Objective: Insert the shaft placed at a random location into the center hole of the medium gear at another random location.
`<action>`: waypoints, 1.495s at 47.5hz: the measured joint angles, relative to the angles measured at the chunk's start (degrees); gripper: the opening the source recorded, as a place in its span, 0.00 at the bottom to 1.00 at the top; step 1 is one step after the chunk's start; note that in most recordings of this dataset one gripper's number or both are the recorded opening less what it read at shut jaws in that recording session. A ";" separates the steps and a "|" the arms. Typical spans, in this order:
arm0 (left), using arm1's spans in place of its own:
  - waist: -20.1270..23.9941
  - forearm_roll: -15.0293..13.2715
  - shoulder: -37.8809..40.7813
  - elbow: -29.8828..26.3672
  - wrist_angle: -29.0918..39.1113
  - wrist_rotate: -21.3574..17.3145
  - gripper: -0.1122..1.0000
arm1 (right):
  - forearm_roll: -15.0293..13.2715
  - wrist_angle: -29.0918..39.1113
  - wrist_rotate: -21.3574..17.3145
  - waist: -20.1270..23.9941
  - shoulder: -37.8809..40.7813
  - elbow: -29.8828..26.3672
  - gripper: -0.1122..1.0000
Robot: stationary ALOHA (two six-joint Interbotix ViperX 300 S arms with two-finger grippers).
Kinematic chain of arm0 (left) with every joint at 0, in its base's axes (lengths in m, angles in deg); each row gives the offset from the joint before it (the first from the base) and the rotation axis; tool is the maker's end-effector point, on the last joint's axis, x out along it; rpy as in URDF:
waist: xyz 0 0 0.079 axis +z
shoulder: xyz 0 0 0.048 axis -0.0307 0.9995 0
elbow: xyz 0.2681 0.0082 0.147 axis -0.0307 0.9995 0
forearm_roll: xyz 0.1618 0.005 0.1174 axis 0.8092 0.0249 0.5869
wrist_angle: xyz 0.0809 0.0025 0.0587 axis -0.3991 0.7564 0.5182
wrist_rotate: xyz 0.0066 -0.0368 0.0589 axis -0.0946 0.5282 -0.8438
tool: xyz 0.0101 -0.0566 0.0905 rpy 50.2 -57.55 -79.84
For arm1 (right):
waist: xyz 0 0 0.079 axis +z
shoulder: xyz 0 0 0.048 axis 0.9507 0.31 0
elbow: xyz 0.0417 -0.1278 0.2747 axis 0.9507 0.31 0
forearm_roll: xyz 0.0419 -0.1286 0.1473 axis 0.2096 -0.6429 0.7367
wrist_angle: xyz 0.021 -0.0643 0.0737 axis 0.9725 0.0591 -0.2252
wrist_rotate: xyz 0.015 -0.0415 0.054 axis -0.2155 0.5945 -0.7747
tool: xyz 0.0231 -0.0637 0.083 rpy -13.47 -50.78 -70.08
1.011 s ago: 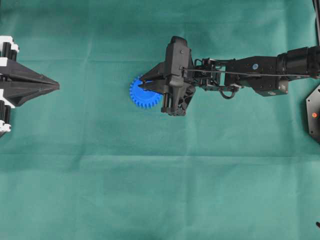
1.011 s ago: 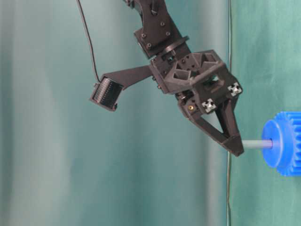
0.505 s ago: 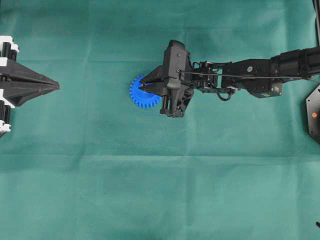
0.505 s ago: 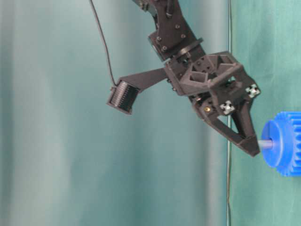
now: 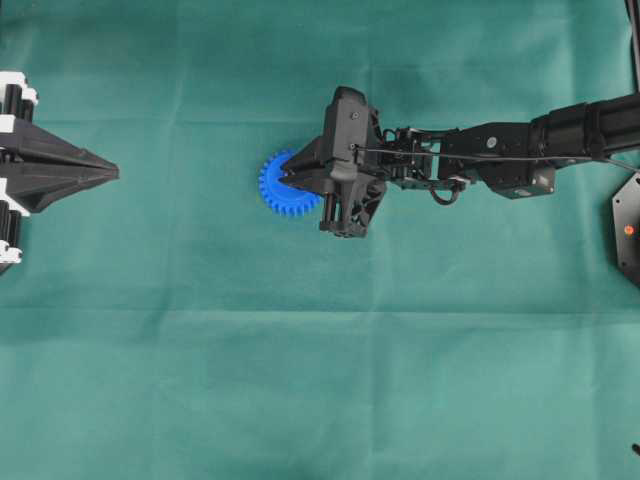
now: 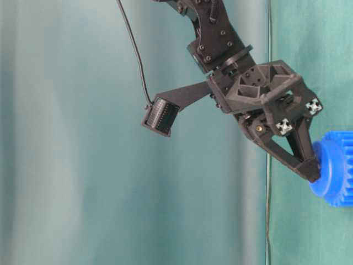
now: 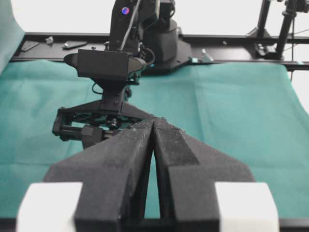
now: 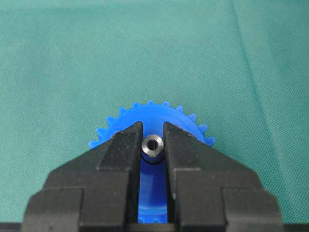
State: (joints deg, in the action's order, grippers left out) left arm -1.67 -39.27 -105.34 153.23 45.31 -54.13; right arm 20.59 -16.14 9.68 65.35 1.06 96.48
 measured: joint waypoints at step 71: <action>0.00 0.00 0.00 0.09 0.00 0.00 0.10 | 0.00 1.49 0.00 0.09 -6.33 0.00 0.88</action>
State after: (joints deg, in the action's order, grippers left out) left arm -1.67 -39.27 -105.34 153.32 45.31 -54.13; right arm 20.59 -14.65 9.68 65.44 -5.26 96.48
